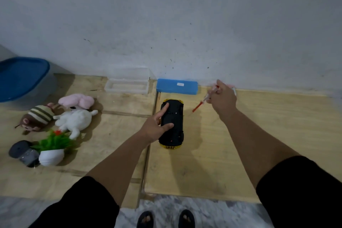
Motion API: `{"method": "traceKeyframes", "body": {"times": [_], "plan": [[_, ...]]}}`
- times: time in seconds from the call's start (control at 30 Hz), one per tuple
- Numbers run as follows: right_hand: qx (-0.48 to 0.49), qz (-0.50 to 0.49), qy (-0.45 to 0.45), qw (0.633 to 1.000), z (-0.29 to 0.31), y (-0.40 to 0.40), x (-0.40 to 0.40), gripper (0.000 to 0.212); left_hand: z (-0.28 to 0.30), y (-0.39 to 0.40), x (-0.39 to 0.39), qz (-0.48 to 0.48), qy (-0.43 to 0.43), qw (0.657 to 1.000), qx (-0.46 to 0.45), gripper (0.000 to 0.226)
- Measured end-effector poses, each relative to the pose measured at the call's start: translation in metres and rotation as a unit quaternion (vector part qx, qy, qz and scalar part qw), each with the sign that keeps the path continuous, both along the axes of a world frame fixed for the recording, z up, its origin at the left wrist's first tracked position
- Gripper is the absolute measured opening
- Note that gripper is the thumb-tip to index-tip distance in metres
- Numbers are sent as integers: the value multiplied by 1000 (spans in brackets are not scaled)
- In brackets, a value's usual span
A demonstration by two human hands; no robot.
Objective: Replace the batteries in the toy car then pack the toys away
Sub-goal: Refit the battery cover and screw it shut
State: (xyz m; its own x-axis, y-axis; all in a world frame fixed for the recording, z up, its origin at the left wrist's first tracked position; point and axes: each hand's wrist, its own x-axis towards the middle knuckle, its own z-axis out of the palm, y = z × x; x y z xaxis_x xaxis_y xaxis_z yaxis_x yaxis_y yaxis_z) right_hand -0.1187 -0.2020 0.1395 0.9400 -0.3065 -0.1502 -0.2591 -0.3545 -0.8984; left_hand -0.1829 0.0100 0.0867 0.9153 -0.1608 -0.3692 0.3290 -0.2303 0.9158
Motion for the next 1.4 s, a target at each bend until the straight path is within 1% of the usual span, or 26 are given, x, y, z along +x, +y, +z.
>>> {"method": "traceKeyframes", "body": {"times": [0.07,0.13,0.3,0.6,0.83,1.0,1.13,1.27,1.4], "plan": [[7,-27,-33,999,17,9,3,44,4,2,2,-5,7,1000,-6,76],[7,-42,-58,997,26,20,1,44,7,4,4,-16,12,1000,-7,77],[-5,-61,-90,994,26,43,-11,41,15,9,8,-38,12,999,-10,77],[5,-87,-87,992,33,56,-12,41,19,21,12,-48,16,998,-32,77],[-16,-75,-95,993,37,62,-13,41,18,26,17,-48,15,998,-43,76],[-12,-76,-104,992,36,63,-13,41,19,26,17,-53,13,997,-53,76],[-31,-57,-118,991,39,65,-14,40,22,28,19,-53,16,997,-49,76],[-58,-2,-143,988,43,67,-10,39,24,29,20,-44,23,997,-51,75],[-72,49,-170,982,48,71,-7,43,26,29,22,-36,27,997,-55,76]]}}
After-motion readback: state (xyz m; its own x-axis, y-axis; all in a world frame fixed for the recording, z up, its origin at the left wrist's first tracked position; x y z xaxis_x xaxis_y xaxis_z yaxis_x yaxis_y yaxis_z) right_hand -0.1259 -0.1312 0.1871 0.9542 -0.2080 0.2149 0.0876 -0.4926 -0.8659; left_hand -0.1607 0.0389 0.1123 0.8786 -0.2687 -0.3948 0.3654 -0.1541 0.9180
